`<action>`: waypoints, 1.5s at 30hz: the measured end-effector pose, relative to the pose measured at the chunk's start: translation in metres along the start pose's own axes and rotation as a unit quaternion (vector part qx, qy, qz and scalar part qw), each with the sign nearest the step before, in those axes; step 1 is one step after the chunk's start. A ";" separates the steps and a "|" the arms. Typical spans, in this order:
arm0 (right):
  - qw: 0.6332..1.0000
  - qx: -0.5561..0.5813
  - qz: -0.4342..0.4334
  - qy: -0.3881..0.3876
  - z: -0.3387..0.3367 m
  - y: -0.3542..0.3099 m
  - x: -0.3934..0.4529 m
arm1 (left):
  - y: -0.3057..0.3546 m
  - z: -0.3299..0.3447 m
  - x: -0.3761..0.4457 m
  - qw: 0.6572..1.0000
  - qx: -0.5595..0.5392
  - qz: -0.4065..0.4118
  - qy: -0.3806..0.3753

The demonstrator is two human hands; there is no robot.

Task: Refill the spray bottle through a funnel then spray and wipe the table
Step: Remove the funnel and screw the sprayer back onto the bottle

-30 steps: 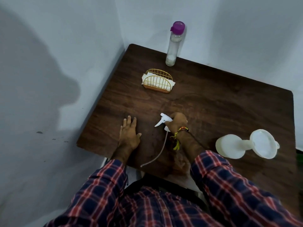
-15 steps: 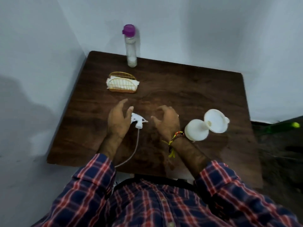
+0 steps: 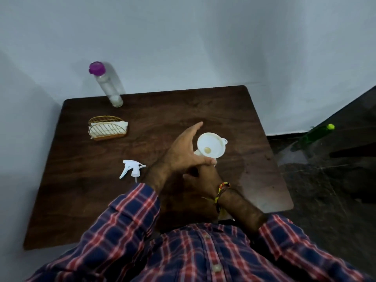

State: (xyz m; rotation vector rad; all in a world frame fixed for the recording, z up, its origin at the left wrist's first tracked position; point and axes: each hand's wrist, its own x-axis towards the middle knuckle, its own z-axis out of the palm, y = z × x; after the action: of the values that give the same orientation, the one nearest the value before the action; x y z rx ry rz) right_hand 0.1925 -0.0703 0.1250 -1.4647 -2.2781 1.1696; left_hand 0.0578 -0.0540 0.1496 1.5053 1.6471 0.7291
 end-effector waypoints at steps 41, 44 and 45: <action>0.998 -0.004 0.007 -0.066 0.028 0.010 0.025 | -0.042 -0.044 0.002 0.961 -0.092 0.000 0.260; 0.995 -0.041 0.013 -0.095 0.047 0.003 0.049 | -0.058 -0.056 0.015 0.961 -0.085 0.001 0.264; 0.993 -0.058 0.019 -0.104 0.055 0.001 0.059 | -0.065 -0.061 0.020 0.959 -0.092 -0.005 0.269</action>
State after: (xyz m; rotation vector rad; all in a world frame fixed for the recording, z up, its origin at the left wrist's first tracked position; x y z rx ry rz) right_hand 0.1342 -0.0489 0.0726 -1.4971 -2.5038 1.2751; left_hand -0.0283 -0.0378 0.1255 1.2273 1.9061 1.3348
